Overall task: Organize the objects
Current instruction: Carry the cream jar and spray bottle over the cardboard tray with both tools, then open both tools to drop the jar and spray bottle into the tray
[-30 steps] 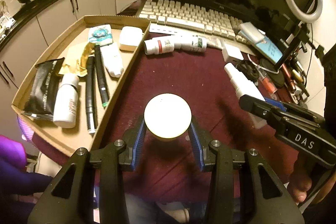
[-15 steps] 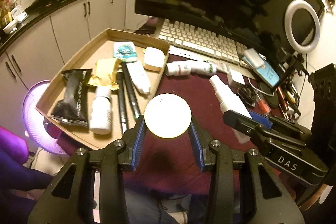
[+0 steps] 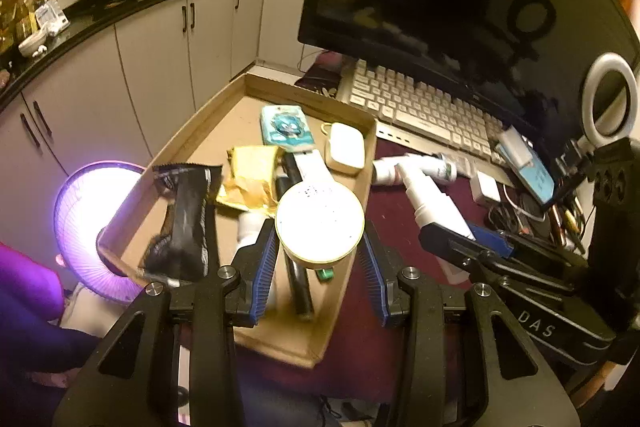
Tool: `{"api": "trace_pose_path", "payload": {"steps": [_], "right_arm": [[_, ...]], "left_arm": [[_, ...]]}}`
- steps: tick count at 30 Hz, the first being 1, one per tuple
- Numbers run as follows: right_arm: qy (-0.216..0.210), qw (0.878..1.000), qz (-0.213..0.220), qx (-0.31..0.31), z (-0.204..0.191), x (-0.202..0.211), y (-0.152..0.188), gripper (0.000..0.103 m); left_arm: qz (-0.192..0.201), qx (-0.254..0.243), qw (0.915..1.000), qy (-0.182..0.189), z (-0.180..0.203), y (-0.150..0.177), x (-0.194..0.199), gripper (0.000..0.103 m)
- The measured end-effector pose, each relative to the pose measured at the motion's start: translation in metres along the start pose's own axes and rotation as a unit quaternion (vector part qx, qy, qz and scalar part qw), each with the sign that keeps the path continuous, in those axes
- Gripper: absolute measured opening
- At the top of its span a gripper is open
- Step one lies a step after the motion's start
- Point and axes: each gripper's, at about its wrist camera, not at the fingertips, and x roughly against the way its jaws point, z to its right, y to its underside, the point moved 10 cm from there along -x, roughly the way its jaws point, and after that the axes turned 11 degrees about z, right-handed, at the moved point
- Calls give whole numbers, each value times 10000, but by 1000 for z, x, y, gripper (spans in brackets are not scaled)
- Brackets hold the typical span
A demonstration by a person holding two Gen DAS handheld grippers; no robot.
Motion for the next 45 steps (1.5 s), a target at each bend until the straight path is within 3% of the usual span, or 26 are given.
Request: {"api": "trace_pose_path", "payload": {"steps": [23, 28, 45], "right_arm": [[344, 9989, -311, -96, 8, -104, -37, 29], [438, 9982, -392, -137, 12, -123, -41, 29], [796, 9947, -620, -188, 17, -171, -44, 29]], "left_arm": [[-453, 223, 9987, -58, -70, -53, -88, 40], [-589, 84, 9982, -50, -75, -65, -109, 40], [-1095, 53, 9937, -247, -105, -59, -165, 40]]}}
